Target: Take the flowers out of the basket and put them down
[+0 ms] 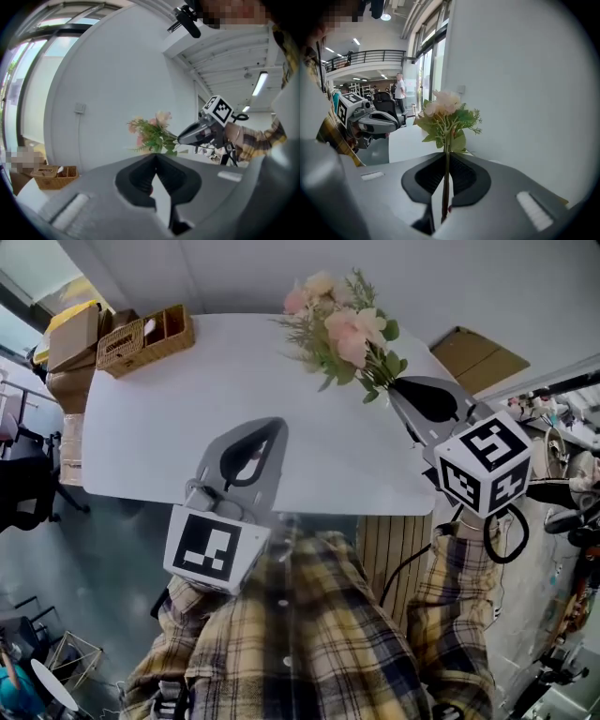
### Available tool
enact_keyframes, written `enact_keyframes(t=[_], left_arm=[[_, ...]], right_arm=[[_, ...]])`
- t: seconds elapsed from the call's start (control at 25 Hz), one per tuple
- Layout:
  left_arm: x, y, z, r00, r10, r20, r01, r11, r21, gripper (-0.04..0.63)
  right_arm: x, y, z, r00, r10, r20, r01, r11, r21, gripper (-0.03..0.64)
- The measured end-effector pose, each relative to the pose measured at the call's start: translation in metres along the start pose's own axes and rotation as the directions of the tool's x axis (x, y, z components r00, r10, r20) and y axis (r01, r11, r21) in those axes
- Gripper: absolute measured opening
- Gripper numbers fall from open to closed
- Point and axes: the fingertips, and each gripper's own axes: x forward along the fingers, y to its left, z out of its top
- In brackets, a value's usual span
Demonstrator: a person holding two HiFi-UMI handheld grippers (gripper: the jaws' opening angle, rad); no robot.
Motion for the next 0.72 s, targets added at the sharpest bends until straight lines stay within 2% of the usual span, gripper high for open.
enact_keyframes(t=[0.28, 0.44, 0.72], left_arm=[[-0.036, 0.040, -0.005, 0.992, 0.125, -0.005, -0.125, 0.992, -0.028, 0.002], [-0.061, 0.069, -0.016, 0.979, 0.205, -0.017, -0.206, 0.978, -0.044, 0.002], [-0.103, 0.103, -0.027, 0.952, 0.304, -0.023, -0.305, 0.950, -0.064, 0.002]], right_arm=[[0.052, 0.043, 0.029, 0.990, 0.141, 0.007, -0.140, 0.989, -0.047, 0.028], [0.087, 0.072, 0.043, 0.977, 0.212, -0.001, -0.211, 0.974, -0.084, 0.028], [0.141, 0.124, 0.057, 0.947, 0.317, -0.040, -0.320, 0.939, -0.126, 0.028]])
